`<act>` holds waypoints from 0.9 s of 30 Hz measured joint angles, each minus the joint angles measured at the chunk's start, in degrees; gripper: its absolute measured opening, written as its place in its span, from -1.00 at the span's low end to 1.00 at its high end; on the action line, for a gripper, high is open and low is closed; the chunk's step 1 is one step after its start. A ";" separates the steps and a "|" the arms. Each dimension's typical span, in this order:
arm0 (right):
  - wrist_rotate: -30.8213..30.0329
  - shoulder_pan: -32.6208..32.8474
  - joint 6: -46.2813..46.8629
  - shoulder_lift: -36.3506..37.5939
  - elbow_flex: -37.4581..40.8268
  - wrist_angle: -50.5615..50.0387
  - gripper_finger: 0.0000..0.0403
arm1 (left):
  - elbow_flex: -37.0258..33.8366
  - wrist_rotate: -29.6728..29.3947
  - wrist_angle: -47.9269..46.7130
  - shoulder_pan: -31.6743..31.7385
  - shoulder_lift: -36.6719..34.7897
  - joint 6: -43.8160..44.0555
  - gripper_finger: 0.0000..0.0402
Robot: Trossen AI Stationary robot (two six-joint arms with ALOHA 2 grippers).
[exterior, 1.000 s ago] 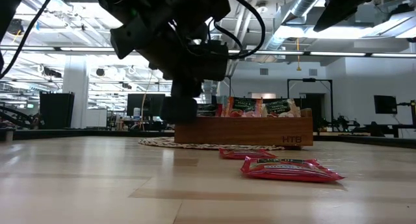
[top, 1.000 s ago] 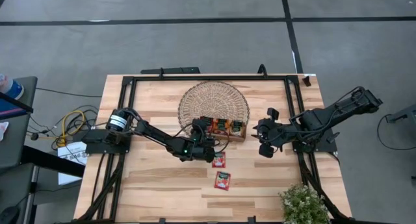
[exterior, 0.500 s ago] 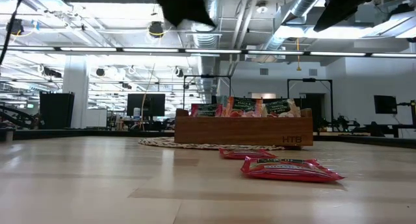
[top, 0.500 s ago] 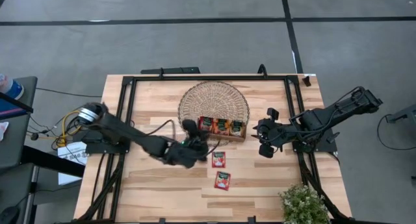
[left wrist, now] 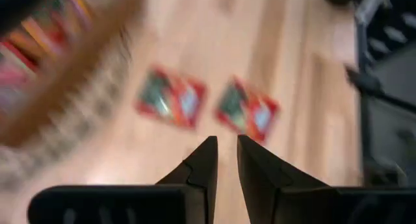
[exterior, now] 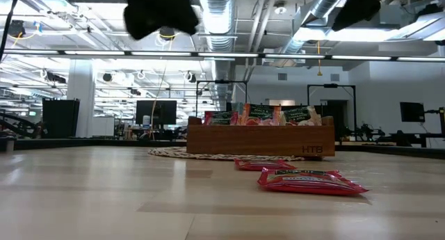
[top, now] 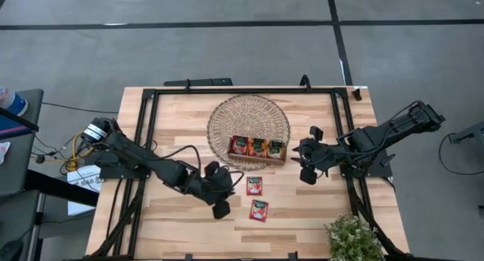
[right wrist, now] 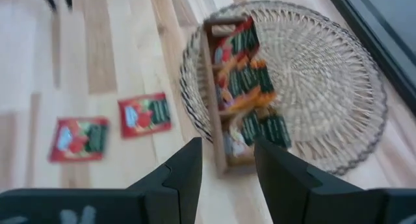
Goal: Pick & Place Tea
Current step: Put the red tea bag into the left section of the wooden organizer
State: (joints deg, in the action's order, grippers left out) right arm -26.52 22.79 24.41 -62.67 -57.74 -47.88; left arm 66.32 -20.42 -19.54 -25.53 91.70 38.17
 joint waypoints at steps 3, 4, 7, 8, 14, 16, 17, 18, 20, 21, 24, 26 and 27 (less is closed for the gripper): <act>2.20 -0.05 -0.92 0.00 0.00 4.60 -0.33 | 0.00 5.74 -5.80 -0.34 0.00 6.39 -0.75; 4.59 -0.05 -2.62 -0.22 0.00 6.34 -0.34 | -0.02 5.07 -7.40 -0.77 0.00 8.96 -0.75; 10.65 0.11 -6.37 -2.56 -0.04 12.91 -0.35 | 0.00 -0.12 -13.33 -2.20 0.00 12.53 -0.75; 12.27 0.13 -6.70 -3.76 -0.03 14.35 -0.36 | -0.01 -1.44 -15.83 -2.59 0.00 12.65 -0.75; 17.86 -0.07 -6.94 -14.75 -2.05 15.10 -0.38 | -4.17 -7.54 -25.50 -4.54 -0.52 20.19 -0.75; 19.03 -0.07 -7.69 -18.79 -3.16 15.06 -0.38 | -6.74 -7.96 -24.96 -5.12 -1.80 22.91 -0.75; 19.87 -0.23 -8.45 -20.89 -3.83 15.13 -0.38 | -8.21 -7.93 -24.00 -5.63 -2.36 24.17 -0.75; 20.95 -0.43 -9.41 -22.90 -4.69 15.19 -0.38 | -9.67 -7.54 -23.54 -5.99 -2.93 25.25 -0.75; 23.09 -1.02 -10.67 -26.70 -6.85 15.37 -0.37 | -12.26 -6.63 -22.85 -6.97 -4.40 27.23 -0.75; 24.03 -1.46 -10.82 -28.42 -8.08 15.32 -0.36 | -13.18 -6.47 -22.64 -7.54 -5.33 28.13 -0.75; 27.46 -3.29 -10.90 -33.22 -12.12 15.49 -0.30 | -15.88 -6.35 -22.12 -9.47 -8.69 30.60 -0.75; 29.99 -4.58 -10.92 -36.31 -14.91 15.22 -0.25 | -17.83 -6.26 -22.58 -10.69 -11.29 31.96 -0.75; 30.93 -5.24 -10.92 -37.78 -16.25 15.32 -0.21 | -18.57 -6.24 -22.50 -11.16 -12.72 32.75 -0.75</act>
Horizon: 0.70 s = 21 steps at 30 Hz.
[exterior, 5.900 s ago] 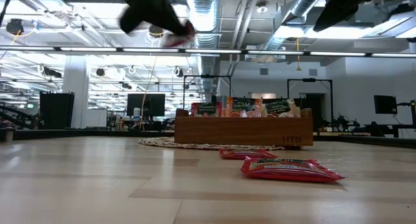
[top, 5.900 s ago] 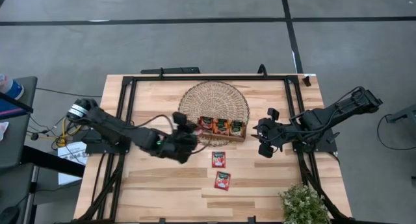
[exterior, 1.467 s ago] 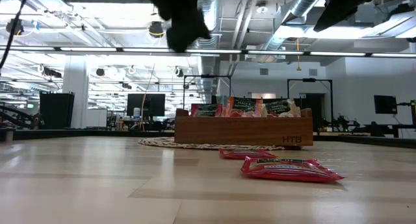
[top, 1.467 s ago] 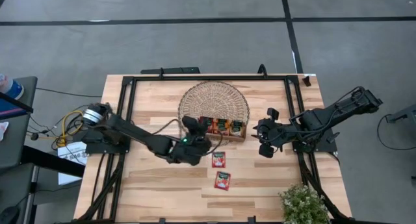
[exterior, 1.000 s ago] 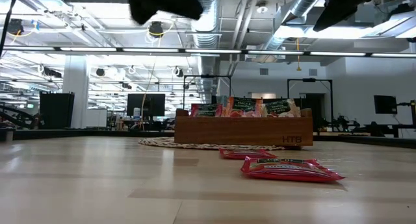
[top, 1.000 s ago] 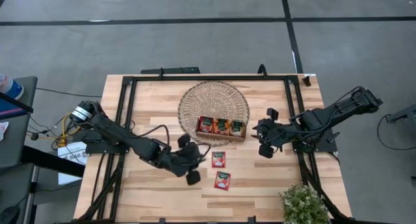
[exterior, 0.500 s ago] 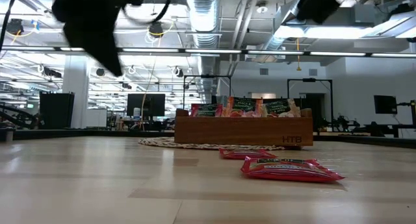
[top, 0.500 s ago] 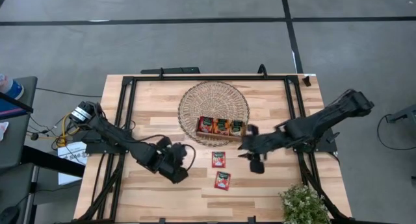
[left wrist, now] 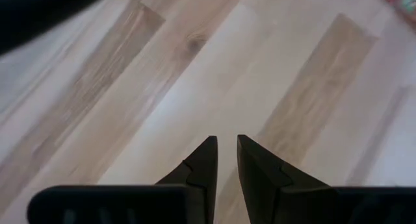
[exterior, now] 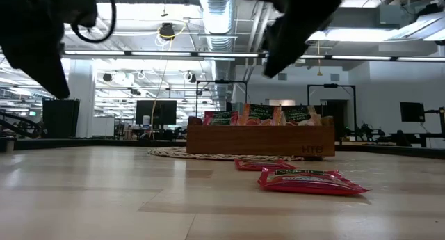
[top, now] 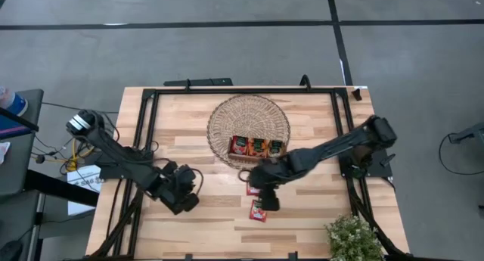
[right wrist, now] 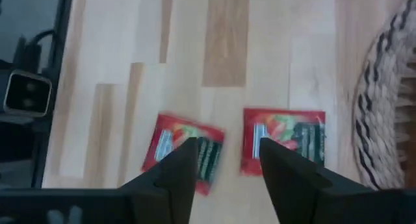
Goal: Pick & Place Tea
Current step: Put the red tea bag into the left section of the wooden organizer
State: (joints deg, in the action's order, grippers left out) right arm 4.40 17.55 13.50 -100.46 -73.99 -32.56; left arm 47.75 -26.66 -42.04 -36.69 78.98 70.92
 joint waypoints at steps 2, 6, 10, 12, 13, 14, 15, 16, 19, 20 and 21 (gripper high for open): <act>1.24 -1.15 0.13 -2.72 -2.48 -1.57 -0.14 | -1.31 -0.08 0.22 -0.91 -2.48 1.17 -0.75; 1.62 -3.06 0.10 -7.62 -6.67 -5.77 -0.04 | -2.75 -0.04 -0.88 -2.61 -6.23 1.88 -0.75; 1.64 -4.57 0.09 -11.25 -8.14 -9.71 0.01 | -3.51 -0.06 -2.35 -3.89 -8.04 2.02 -0.75; 1.66 -5.00 0.31 -12.49 -8.14 -10.59 0.01 | -3.70 -0.10 -2.47 -4.22 -8.33 2.05 -0.75; 1.65 -5.21 0.63 -13.09 -8.14 -10.98 0.01 | -3.77 -0.19 -2.76 -4.28 -8.31 2.04 -0.75; 1.66 -5.44 0.93 -13.52 -8.13 -11.80 0.02 | -3.81 -0.29 -3.11 -4.42 -8.30 2.01 -0.75; 1.66 -5.70 1.02 -13.88 -8.12 -12.15 0.02 | -3.81 -0.43 -3.17 -4.57 -8.30 1.99 -0.75; 1.65 -5.93 1.18 -14.16 -8.12 -12.01 0.02 | -3.81 -0.64 -2.99 -4.59 -8.30 1.85 -0.75; 1.25 -6.87 1.59 -14.30 -8.12 -12.18 0.02 | -3.81 -1.58 -3.17 -4.59 -8.30 1.58 -0.75; 1.23 -7.13 1.92 -14.28 -8.12 -12.02 0.02 | -3.81 -1.72 -3.26 -4.59 -8.30 1.57 -0.75; 1.18 -7.40 2.50 -14.30 -8.12 -12.02 0.02 | -3.81 -1.73 -3.26 -4.59 -8.30 1.53 -0.75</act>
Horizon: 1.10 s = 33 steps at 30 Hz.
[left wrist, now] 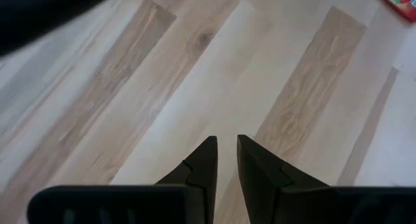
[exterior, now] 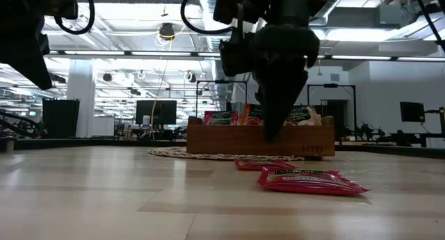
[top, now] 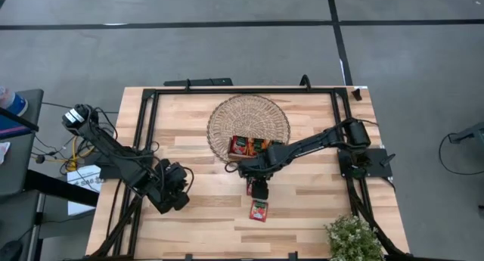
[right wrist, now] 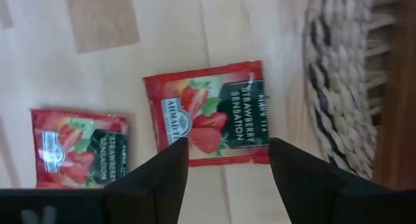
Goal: Pick & Place Tea
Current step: Put the red tea bag into the left section of the wooden organizer
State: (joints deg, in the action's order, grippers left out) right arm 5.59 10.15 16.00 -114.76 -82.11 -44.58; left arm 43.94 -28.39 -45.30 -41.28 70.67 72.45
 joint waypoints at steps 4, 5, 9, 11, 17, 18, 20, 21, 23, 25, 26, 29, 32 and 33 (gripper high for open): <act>-1.11 -0.63 0.95 0.00 0.00 -0.14 0.01 | 0.00 0.02 -0.08 0.00 0.00 -1.38 -0.75; -1.23 -0.62 0.95 0.00 0.00 -0.15 0.01 | 0.00 0.01 -0.07 0.00 0.00 -1.40 -0.75; -1.33 -0.03 1.08 -1.73 0.07 -0.11 -0.03 | 0.00 -0.01 -0.09 0.00 0.00 -1.62 -0.75; -1.22 0.11 1.14 -2.75 0.03 0.54 -0.05 | 0.00 -0.03 -0.11 0.00 0.02 -2.43 -0.75; -1.25 0.36 3.19 -5.33 -0.31 0.47 -0.10 | 0.00 -0.10 -0.48 0.00 0.04 -2.56 -0.75; -1.22 0.37 3.59 -5.59 -0.33 0.43 -0.11 | 0.00 -0.08 -0.48 0.00 0.04 -2.56 -0.75; -1.23 0.48 4.03 -5.88 -0.28 0.33 -0.14 | 0.00 -0.13 -0.48 0.00 0.04 -2.56 -0.75; -1.27 0.59 4.44 -5.90 -0.28 0.28 -0.16 | 0.00 -0.12 -0.48 0.00 0.04 -2.56 -0.75; -1.41 0.83 4.60 -5.94 -0.22 0.25 -0.23 | 0.00 -0.12 -0.48 0.00 0.04 -2.56 -0.75; -1.66 1.17 4.60 -5.99 -0.20 0.23 -0.33 | 0.00 -0.12 -0.49 0.00 0.04 -2.56 -0.75; -1.69 1.38 4.60 -6.00 -0.17 0.24 -0.39 | 0.00 -0.12 -0.48 0.00 0.04 -2.56 -0.75; -1.50 2.16 4.60 -6.06 -0.15 0.26 -0.60 | 0.00 -0.12 -0.48 0.00 0.04 -2.56 -0.76; -1.50 2.90 4.63 -6.10 -0.13 0.30 -0.83 | 0.00 -0.11 -0.48 0.00 0.04 -2.81 -0.76; -1.75 3.17 4.63 -6.10 -0.11 0.31 -0.91 | 0.00 -0.10 -0.48 0.00 0.04 -3.15 -0.76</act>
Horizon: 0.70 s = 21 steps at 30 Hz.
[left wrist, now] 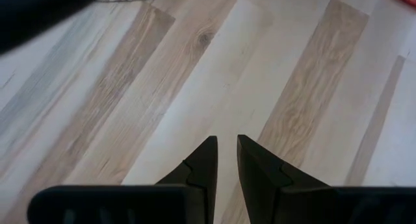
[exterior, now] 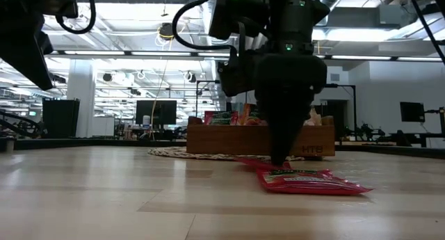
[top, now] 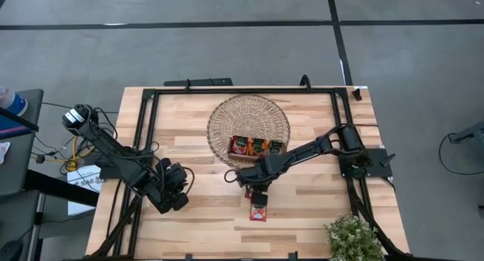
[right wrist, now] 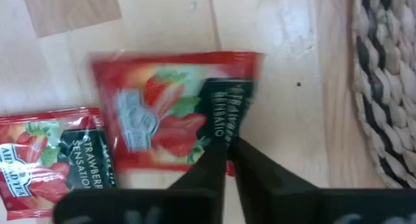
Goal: Pick & Place Tea
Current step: Put the red tea bag into the left section of the wooden organizer
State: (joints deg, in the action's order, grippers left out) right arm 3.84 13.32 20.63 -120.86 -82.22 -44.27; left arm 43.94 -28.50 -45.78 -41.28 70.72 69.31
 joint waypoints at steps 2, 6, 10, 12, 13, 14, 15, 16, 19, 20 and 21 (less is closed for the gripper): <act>-1.14 0.53 0.14 0.00 0.01 -0.01 -0.97 | 0.00 0.02 0.00 0.00 0.00 -1.09 -0.76; -3.37 1.22 1.86 0.00 0.03 -0.16 -0.96 | 0.00 0.16 0.02 0.00 0.00 -2.85 -0.76; -4.61 1.69 1.92 0.59 -0.51 -0.96 -0.98 | 0.02 0.16 0.04 0.00 0.00 -3.02 -0.75; -6.74 2.21 1.78 0.55 -1.51 -2.92 -0.99 | 0.02 0.18 0.08 0.00 0.00 -3.02 -0.75; -7.90 2.52 1.57 0.77 -2.09 -3.80 -0.99 | 0.02 0.22 0.25 0.01 0.00 -3.02 -0.75; -9.35 2.88 1.41 1.08 -2.67 -5.12 -0.99 | 0.02 0.32 0.62 0.00 0.00 -3.08 -0.75; -10.60 3.16 1.15 1.35 -3.61 -5.91 -1.00 | 0.02 0.38 0.92 0.00 0.00 -3.16 -0.75; -11.59 3.40 0.49 1.46 -4.80 -5.88 -1.00 | 0.02 0.38 1.09 0.00 0.00 -3.26 -0.75; -15.76 4.66 -1.55 2.14 -8.28 -10.51 -1.00 | 0.02 0.41 1.77 0.01 0.00 -3.66 -0.75; -17.40 5.10 -2.70 2.20 -9.71 -10.94 -1.00 | 0.02 0.43 2.31 0.02 0.02 -4.17 -0.75; -19.42 5.61 -3.40 2.23 -11.02 -10.88 -1.00 | 0.04 0.42 2.98 0.02 0.02 -4.49 -0.75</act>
State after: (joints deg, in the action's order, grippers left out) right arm -15.57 18.93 17.23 -118.62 -93.24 -55.15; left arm 43.99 -28.08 -42.80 -41.25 70.74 64.81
